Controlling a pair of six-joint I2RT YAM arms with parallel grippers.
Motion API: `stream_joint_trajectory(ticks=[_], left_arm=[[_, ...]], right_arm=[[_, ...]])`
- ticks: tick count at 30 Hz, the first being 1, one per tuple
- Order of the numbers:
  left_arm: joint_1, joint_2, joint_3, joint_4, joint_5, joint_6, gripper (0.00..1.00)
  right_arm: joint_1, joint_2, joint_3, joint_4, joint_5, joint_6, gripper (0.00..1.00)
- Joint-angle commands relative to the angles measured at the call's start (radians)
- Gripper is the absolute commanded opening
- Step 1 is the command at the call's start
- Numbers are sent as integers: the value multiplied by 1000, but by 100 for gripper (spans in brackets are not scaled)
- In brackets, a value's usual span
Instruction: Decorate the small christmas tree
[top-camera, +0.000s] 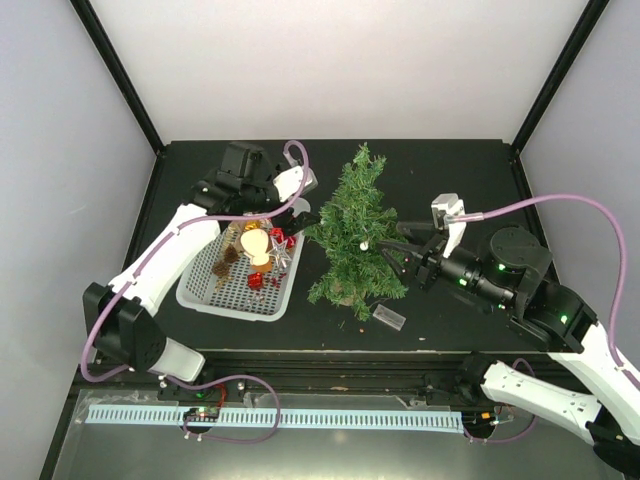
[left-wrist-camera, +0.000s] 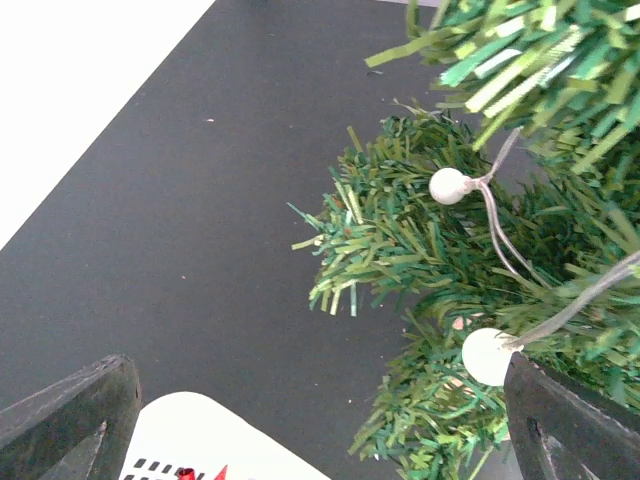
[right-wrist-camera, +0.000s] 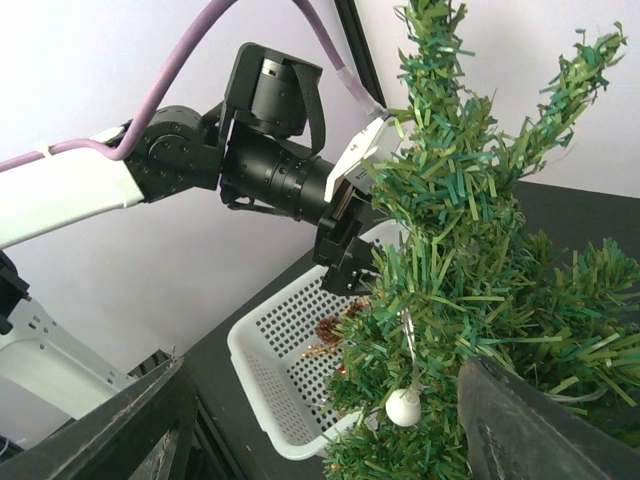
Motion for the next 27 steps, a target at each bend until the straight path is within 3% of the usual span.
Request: stream_joint_trajectory(ticks=[1, 16, 22, 27], left_arm=[[-7, 34, 61, 24, -9, -1, 99], [-19, 97, 121, 63, -37, -35, 99], [-10, 66, 35, 106, -291, 14, 99], [44, 17, -32, 120, -307, 8, 99]], right_arm=[[4, -7, -20, 23, 32, -19, 72], [4, -13, -56, 56, 58, -26, 73], [4, -13, -61, 51, 76, -34, 73], [3, -30, -83, 79, 82, -24, 73]])
